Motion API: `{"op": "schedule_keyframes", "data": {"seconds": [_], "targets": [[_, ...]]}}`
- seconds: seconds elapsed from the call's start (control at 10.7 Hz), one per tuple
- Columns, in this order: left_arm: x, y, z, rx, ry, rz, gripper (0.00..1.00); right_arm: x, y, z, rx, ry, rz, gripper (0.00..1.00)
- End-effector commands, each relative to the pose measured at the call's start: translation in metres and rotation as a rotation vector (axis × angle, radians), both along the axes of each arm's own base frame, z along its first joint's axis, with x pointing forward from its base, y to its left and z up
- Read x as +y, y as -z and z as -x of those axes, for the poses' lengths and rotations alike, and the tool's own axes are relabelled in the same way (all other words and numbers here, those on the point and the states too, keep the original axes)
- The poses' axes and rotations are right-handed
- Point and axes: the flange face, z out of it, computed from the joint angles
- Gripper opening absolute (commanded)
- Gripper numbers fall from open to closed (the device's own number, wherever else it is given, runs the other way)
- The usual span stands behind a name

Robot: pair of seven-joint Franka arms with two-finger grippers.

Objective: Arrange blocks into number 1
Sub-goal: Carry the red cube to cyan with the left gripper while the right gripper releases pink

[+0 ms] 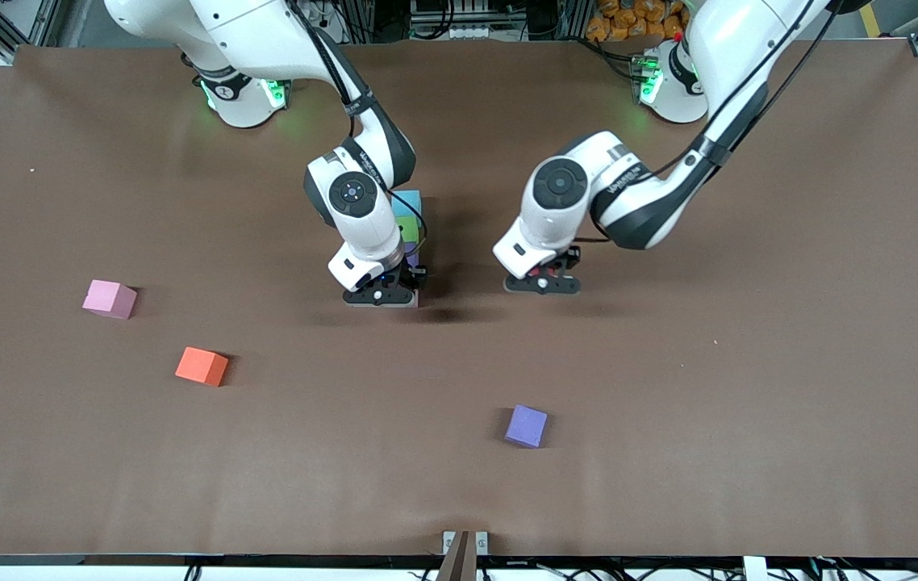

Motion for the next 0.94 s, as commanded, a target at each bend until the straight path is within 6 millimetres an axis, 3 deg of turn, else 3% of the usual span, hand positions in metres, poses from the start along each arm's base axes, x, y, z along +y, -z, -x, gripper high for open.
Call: {"op": "schedule_keyframes", "data": {"seconds": [0.0,0.09,0.28,0.37,0.47,0.56,0.84], "targets": [[-0.025,-0.009,0.045,0.009,-0.041,-0.033,0.00,0.002,0.003,0.005,-0.001,0.013,-0.004,0.00],[-0.039,-0.012,0.068,0.027,-0.046,-0.047,0.00,0.002,0.003,0.005,-0.001,0.013,-0.004,0.21],[-0.070,-0.017,0.112,0.042,-0.081,-0.046,0.00,0.001,0.006,0.005,0.003,0.013,-0.001,0.49],[-0.087,-0.016,0.137,0.046,-0.073,-0.050,0.00,0.001,0.006,0.005,0.002,0.010,0.000,0.79],[-0.106,-0.009,0.165,0.060,-0.073,-0.059,0.00,0.001,0.006,0.005,0.001,0.007,0.001,1.00],[-0.112,-0.009,0.176,0.055,-0.075,-0.064,0.00,0.002,0.005,0.005,0.001,0.000,0.002,1.00],[-0.114,-0.012,0.175,0.055,-0.077,-0.057,0.00,0.001,-0.009,-0.002,-0.009,-0.003,-0.008,1.00]]}}
